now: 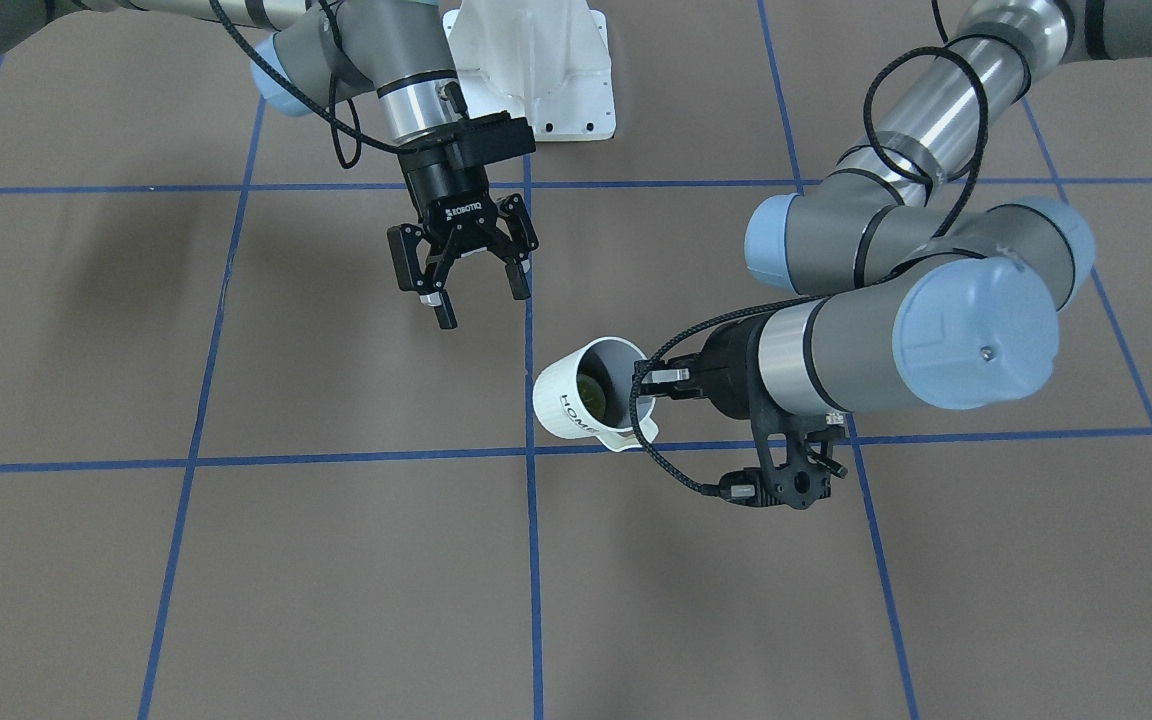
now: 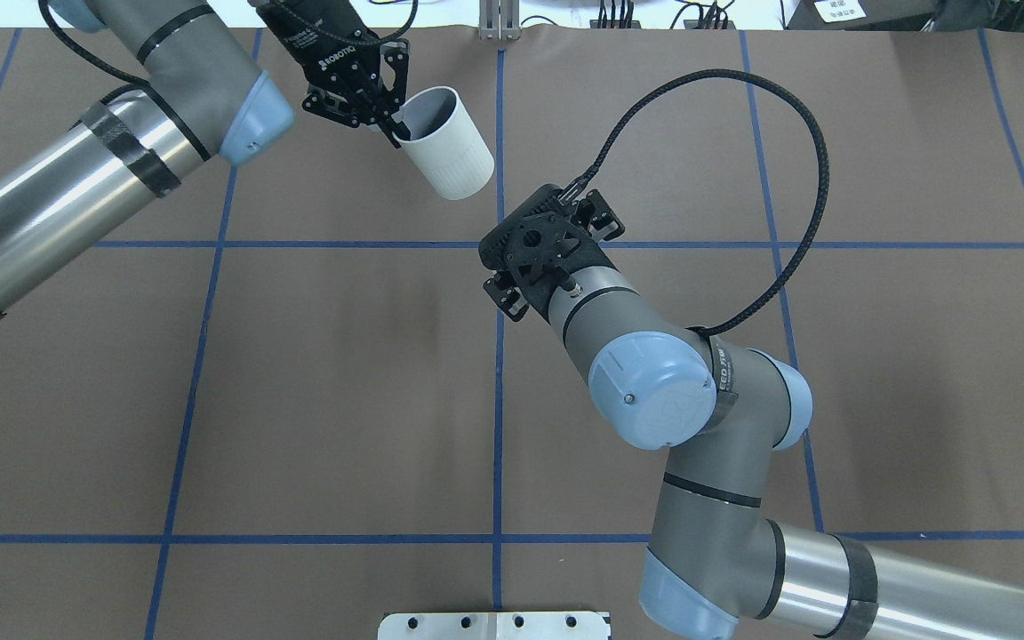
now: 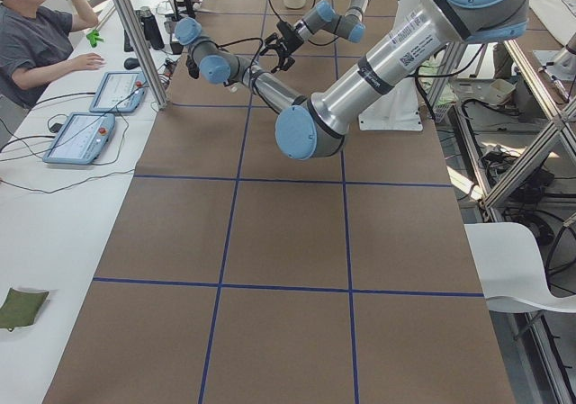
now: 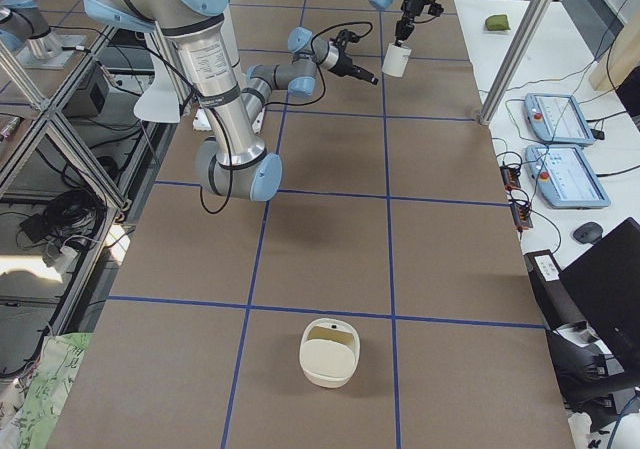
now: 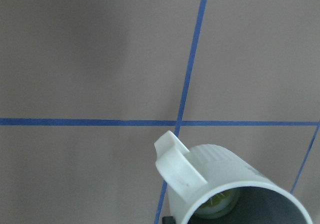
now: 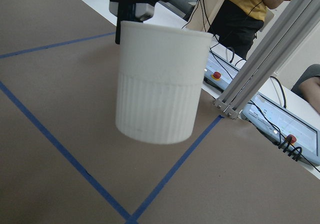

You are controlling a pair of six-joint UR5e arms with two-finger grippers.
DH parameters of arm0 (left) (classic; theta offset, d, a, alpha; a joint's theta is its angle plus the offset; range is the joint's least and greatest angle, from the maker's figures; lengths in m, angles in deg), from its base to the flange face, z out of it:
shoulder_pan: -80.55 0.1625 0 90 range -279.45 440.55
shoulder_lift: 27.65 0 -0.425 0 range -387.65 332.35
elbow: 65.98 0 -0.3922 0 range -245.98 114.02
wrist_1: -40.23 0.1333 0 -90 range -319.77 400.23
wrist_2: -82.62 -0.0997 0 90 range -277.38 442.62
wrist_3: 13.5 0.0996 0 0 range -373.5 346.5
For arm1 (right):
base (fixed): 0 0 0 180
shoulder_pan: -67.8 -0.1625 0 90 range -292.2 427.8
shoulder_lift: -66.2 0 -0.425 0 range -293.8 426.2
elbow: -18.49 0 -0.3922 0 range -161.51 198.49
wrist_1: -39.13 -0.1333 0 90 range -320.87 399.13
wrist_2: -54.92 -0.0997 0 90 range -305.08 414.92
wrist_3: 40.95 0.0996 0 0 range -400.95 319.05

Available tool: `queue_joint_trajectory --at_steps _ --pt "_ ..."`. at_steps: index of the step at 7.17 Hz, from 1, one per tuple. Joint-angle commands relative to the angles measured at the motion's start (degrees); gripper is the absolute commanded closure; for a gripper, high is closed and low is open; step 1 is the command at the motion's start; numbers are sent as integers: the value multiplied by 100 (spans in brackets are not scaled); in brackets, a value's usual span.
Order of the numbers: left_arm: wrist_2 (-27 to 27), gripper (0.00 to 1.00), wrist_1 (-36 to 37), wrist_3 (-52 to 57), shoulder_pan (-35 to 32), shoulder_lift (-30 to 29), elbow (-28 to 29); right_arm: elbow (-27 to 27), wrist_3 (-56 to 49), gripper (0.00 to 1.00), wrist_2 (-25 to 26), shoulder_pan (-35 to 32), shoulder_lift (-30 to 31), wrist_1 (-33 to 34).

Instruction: Left arm hands cup to right arm to dump lemon

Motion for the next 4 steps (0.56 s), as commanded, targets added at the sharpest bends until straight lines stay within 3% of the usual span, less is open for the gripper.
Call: queue_joint_trajectory --at_steps 1,2,4 --pt "-21 100 -1434 -960 132 190 -5 10 25 1 3 3 -10 3" --pt "-169 100 -2251 -1268 133 488 4 10 26 1 3 3 -10 3" --pt "-739 100 -3100 -2032 194 596 -5 19 26 1 3 3 -10 3"
